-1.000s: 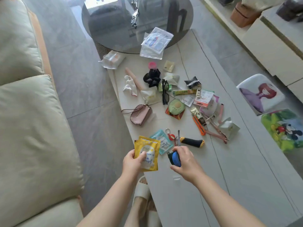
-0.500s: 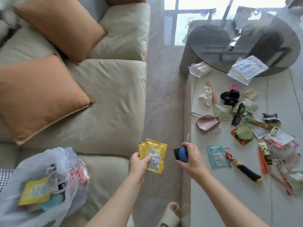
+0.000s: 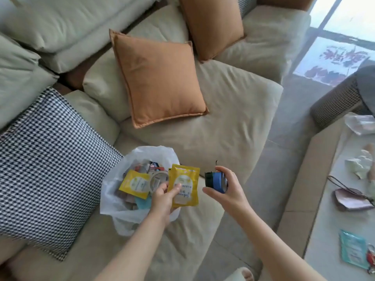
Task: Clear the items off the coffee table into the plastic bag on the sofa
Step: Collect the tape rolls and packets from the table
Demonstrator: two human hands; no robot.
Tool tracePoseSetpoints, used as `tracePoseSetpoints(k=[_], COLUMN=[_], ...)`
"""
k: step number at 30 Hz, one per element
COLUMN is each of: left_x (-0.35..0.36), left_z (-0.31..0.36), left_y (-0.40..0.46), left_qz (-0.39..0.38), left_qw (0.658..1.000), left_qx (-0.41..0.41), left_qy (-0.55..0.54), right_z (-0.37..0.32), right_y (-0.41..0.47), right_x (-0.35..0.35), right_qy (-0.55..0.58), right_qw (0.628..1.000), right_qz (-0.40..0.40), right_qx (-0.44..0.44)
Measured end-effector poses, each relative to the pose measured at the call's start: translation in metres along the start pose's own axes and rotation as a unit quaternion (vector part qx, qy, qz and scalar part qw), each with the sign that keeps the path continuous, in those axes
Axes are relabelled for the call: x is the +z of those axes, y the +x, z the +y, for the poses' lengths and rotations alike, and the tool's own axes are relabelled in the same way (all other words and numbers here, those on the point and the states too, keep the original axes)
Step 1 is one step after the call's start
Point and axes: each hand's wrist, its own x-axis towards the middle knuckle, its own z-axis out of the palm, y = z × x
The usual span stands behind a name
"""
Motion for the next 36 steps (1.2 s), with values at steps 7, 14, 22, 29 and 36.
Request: tracePoseSetpoints(k=[7,14,22,29,36], left_x=[-0.118,-0.164,-0.162,-0.179,-0.175], left_z=[0.026,0.007,0.005,-0.011,-0.007], left_y=[0.033,0.083,0.117,0.114,0.098], left_qz=[0.095,0.107,0.036,-0.033,0.056], left_qw=[0.994,0.993,0.991,0.987,0.984], left_qx=[-0.028,-0.051,-0.071,-0.1,-0.043], left_qy=[-0.045,0.025,0.109,0.123,0.164], right_z=[-0.059,-0.045,-0.03,-0.019,-0.025], right_y=[0.025,0.052,0.086,0.078,0.074], right_x=[0.106,0.178,0.213,0.21,0.194], right_qy=[-0.026,-0.216,-0.271,-0.353,-0.386], right_qw=[0.982,0.962,0.95,0.918,0.908], right_qz=[-0.183,-0.164,-0.154,-0.179,-0.16], right_qx=[-0.026,-0.027,0.0,0.021,0.0])
